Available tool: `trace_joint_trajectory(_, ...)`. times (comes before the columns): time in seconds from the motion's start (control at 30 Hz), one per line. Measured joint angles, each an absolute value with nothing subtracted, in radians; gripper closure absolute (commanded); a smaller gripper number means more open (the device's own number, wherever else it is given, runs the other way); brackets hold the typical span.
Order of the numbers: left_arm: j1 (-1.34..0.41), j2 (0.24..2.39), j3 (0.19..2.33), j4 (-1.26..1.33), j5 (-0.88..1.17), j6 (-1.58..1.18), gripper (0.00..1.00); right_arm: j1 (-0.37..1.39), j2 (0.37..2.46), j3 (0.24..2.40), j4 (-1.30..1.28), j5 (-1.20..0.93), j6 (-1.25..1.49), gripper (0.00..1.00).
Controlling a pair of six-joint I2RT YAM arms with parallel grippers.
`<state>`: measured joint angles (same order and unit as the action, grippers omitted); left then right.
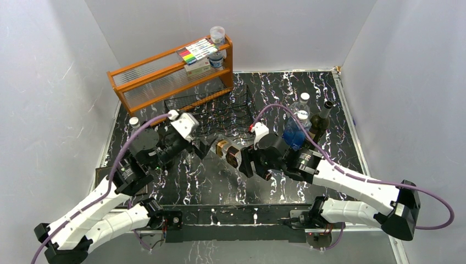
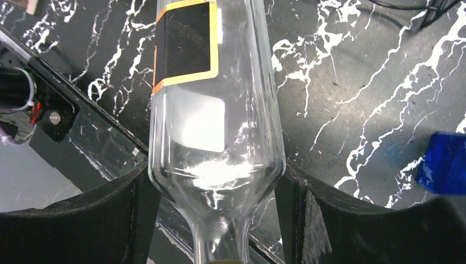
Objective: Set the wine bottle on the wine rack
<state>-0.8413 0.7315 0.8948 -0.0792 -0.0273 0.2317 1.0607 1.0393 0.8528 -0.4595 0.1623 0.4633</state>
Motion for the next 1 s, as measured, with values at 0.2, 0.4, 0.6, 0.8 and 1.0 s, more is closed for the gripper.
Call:
trace_joint_trajectory(0.2,-0.841,0.763,1.066,-0.207,-0.095,0.07,0.02,1.061,1.043,0.818,-0.346,0.155,0.492,1.0)
trace_joint_trajectory(0.4,-0.841,0.817,1.245,-0.298,-0.165,0.006,0.02,1.061,1.099,0.786,-0.304,0.146,0.522,1.0)
trace_joint_trajectory(0.6,-0.841,0.813,1.248,-0.349,-0.192,-0.01,0.02,1.063,1.151,0.781,-0.237,0.149,0.538,1.0)
trace_joint_trajectory(0.8,-0.841,0.811,1.248,-0.372,-0.187,-0.02,0.02,1.067,1.223,0.777,-0.153,0.16,0.561,1.0)
trace_joint_trajectory(1.0,-0.841,0.807,1.248,-0.375,-0.164,-0.035,0.02,1.068,1.298,0.77,-0.055,0.172,0.59,1.0)
